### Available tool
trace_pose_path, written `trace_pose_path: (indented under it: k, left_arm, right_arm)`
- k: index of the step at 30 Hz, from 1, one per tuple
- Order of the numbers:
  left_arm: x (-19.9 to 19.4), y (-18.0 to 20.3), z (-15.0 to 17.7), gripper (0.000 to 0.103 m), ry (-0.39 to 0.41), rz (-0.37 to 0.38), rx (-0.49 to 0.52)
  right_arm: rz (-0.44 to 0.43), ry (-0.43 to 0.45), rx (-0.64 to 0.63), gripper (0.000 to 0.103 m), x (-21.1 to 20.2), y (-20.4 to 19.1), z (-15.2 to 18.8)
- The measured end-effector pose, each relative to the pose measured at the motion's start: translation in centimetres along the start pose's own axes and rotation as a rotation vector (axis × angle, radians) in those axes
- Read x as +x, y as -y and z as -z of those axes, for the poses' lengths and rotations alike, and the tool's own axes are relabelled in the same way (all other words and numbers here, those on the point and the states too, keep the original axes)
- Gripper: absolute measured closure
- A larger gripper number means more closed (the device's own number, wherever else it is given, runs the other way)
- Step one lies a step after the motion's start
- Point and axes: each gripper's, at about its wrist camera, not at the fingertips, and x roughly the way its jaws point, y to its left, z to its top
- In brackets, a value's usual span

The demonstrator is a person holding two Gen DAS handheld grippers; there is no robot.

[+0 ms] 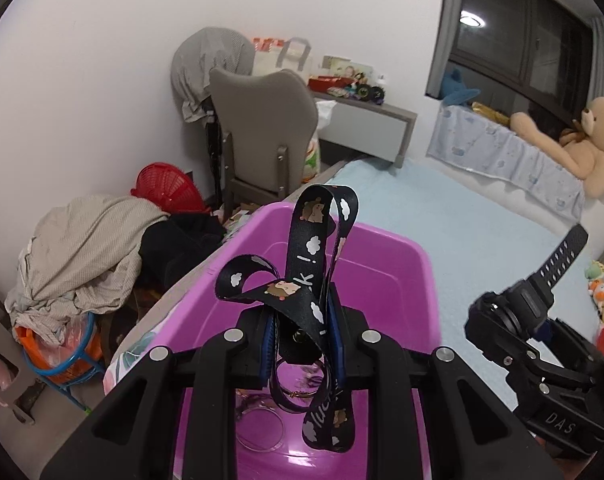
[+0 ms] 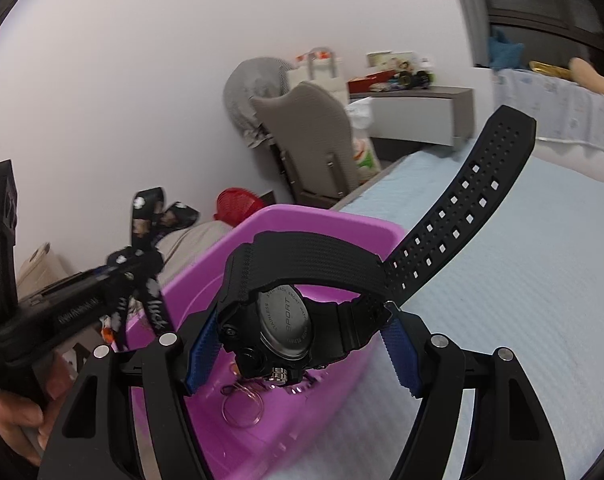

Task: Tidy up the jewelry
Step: 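Carry the lanyard and wristwatch into the pink tub and release both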

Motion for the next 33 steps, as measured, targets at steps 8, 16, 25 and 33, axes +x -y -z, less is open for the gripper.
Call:
trace_pose_path:
  k: [8, 16, 25, 33]
  left_arm:
    - [6.0, -1.7, 0.9, 0.081, -0.13, -0.066, -0.026]
    - [8.8, -3.2, 1.8, 0.08, -0.231, -0.105, -0.067]
    - [9.5, -4.3, 2.2, 0.031, -0.298, -0.142, -0.125]
    - [8.5, -3.9, 2.5, 0.022, -0.268, -0.18, -0.107]
  right_arm:
    - [0.031, -0.117, -0.056, 0.034, 7.2, -0.8, -1.2]
    - [0.078, -0.24, -0.089, 0.034, 12.8, -0.5, -0.6]
    - [0.154, -0.335, -0.117, 0.031, 15.4, -0.6, -0.6]
    - [0.154, -0.33, -0.114, 0.03, 14.3, -1.0, -0.3]
